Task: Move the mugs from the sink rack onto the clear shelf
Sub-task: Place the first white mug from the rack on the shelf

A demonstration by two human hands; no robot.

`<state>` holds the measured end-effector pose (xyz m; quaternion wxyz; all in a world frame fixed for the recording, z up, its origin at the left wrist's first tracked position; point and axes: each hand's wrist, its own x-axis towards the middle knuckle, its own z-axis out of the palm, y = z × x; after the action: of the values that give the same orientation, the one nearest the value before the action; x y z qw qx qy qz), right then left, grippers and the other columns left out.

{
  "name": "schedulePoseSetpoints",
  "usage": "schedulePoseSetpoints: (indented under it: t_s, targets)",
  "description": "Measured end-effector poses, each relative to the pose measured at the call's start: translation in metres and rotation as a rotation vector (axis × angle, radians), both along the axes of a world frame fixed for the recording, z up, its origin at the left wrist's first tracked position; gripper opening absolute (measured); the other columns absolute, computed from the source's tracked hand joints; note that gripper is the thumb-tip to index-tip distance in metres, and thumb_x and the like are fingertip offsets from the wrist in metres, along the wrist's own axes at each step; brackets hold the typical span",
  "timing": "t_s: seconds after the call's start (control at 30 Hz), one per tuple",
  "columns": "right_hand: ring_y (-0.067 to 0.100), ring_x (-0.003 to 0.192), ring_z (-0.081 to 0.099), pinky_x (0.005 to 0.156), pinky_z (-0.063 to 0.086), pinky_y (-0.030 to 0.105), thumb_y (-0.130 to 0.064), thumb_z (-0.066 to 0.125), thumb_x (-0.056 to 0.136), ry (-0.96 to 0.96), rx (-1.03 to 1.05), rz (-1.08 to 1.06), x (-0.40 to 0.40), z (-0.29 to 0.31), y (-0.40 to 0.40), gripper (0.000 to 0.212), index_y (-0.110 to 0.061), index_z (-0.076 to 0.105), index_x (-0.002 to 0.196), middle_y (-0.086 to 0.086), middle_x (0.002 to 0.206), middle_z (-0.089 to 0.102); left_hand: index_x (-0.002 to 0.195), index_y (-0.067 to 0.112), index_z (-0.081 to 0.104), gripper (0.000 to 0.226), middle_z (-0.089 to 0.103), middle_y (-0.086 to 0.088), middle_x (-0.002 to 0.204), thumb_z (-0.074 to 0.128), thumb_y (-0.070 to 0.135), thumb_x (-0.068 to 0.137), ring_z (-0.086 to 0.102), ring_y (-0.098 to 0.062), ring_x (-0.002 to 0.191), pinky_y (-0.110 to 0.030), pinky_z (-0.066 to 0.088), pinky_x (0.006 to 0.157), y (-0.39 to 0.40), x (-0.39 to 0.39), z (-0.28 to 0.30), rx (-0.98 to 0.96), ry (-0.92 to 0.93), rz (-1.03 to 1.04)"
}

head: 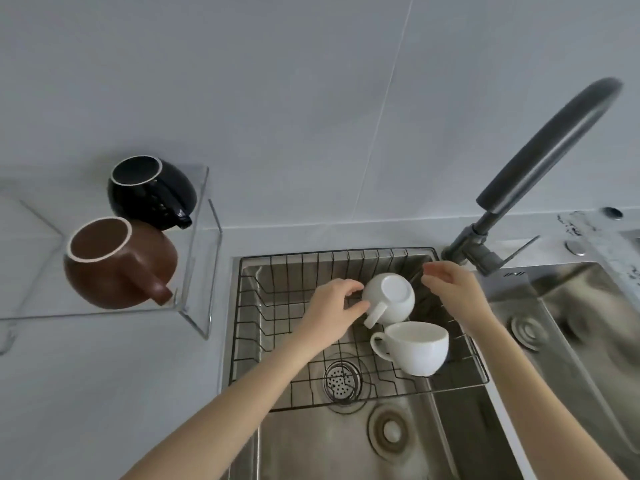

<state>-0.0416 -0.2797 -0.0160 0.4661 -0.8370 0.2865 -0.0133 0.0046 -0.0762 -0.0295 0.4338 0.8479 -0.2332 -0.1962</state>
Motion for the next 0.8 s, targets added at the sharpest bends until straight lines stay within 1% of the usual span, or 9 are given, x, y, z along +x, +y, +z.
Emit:
schedulePoseSetpoints:
  t_s: [0.07, 0.1, 0.2, 0.27, 0.37, 0.47, 0.6, 0.7, 0.8]
  targets:
    - [0.021, 0.110, 0.055, 0.092, 0.041, 0.032, -0.012, 0.060, 0.084, 0.040, 0.009, 0.027, 0.001, -0.014, -0.004, 0.039, -0.010, 0.053, 0.122, 0.010, 0.122, 0.062, 0.121, 0.012, 0.053, 0.039, 0.058, -0.008, 0.126, 0.058, 0.025, 0.084, 0.053, -0.019, 0.115, -0.024, 0.038, 0.092, -0.015, 0.000, -0.020, 0.048, 0.079, -0.028]
    - [0.022, 0.114, 0.054, 0.093, 0.040, 0.031, -0.011, 0.061, 0.083, 0.062, 0.019, 0.049, 0.003, -0.022, -0.006, 0.043, -0.010, 0.051, 0.125, 0.011, 0.126, 0.059, 0.121, 0.011, 0.053, 0.040, 0.058, -0.008, 0.126, 0.057, 0.027, 0.085, 0.053, -0.019, 0.115, -0.024, 0.037, 0.092, -0.022, 0.001, -0.030, 0.073, 0.107, -0.040]
    - [0.024, 0.124, 0.048, 0.100, 0.037, 0.035, -0.013, 0.062, 0.083, 0.129, 0.047, 0.095, 0.009, -0.041, -0.010, 0.051, -0.012, 0.045, 0.131, 0.010, 0.135, 0.052, 0.119, 0.010, 0.055, 0.041, 0.061, -0.007, 0.123, 0.054, 0.035, 0.086, 0.055, -0.019, 0.114, -0.028, 0.042, 0.093, -0.038, 0.004, -0.055, 0.132, 0.146, -0.049]
    - [0.024, 0.124, 0.048, 0.100, 0.037, 0.034, -0.016, 0.061, 0.084, 0.163, 0.067, 0.090, 0.014, -0.049, -0.012, 0.054, -0.014, 0.041, 0.134, 0.011, 0.136, 0.051, 0.120, 0.009, 0.055, 0.040, 0.062, -0.008, 0.122, 0.052, 0.032, 0.087, 0.057, -0.021, 0.110, -0.030, 0.046, 0.089, -0.045, 0.004, -0.066, 0.139, 0.171, -0.029]
    - [0.026, 0.123, 0.047, 0.097, 0.037, 0.034, -0.022, 0.061, 0.085, 0.198, 0.123, 0.075, 0.022, -0.060, -0.012, 0.060, -0.012, 0.035, 0.137, 0.013, 0.137, 0.048, 0.111, 0.007, 0.059, 0.031, 0.066, -0.012, 0.108, 0.052, 0.026, 0.088, 0.059, -0.022, 0.092, -0.027, 0.041, 0.072, -0.053, 0.004, -0.077, 0.148, 0.175, -0.007]
    - [0.027, 0.119, 0.048, 0.092, 0.040, 0.033, -0.029, 0.065, 0.081, 0.239, 0.135, 0.083, 0.027, -0.067, -0.010, 0.070, -0.014, 0.030, 0.139, 0.013, 0.136, 0.048, 0.102, 0.007, 0.062, 0.024, 0.068, -0.014, 0.100, 0.052, 0.023, 0.088, 0.060, -0.024, 0.088, -0.033, 0.045, 0.072, -0.056, 0.003, -0.083, 0.138, 0.175, 0.017]
    - [0.027, 0.120, 0.046, 0.087, 0.039, 0.030, -0.029, 0.070, 0.077, 0.251, 0.103, 0.100, 0.031, -0.070, -0.007, 0.078, -0.014, 0.027, 0.141, 0.012, 0.137, 0.046, 0.096, 0.005, 0.064, 0.021, 0.069, -0.016, 0.093, 0.053, 0.021, 0.088, 0.061, -0.026, 0.083, -0.038, 0.047, 0.073, -0.058, 0.003, -0.085, 0.133, 0.179, 0.025]
    - [0.027, 0.122, 0.046, 0.091, 0.041, 0.033, -0.029, 0.071, 0.075, 0.245, 0.084, 0.098, 0.031, -0.069, -0.006, 0.079, -0.013, 0.028, 0.140, 0.012, 0.138, 0.046, 0.096, 0.005, 0.064, 0.020, 0.068, -0.016, 0.091, 0.052, 0.019, 0.088, 0.059, -0.023, 0.079, -0.031, 0.044, 0.067, -0.056, 0.002, -0.084, 0.116, 0.180, 0.027]
    - [0.027, 0.121, 0.047, 0.090, 0.041, 0.032, -0.030, 0.072, 0.075, 0.228, 0.063, 0.105, 0.032, -0.067, -0.001, 0.079, -0.013, 0.030, 0.140, 0.012, 0.138, 0.047, 0.096, 0.004, 0.064, 0.020, 0.068, -0.015, 0.089, 0.053, 0.019, 0.088, 0.060, -0.023, 0.080, -0.025, 0.040, 0.066, -0.051, 0.002, -0.082, 0.108, 0.169, 0.019]
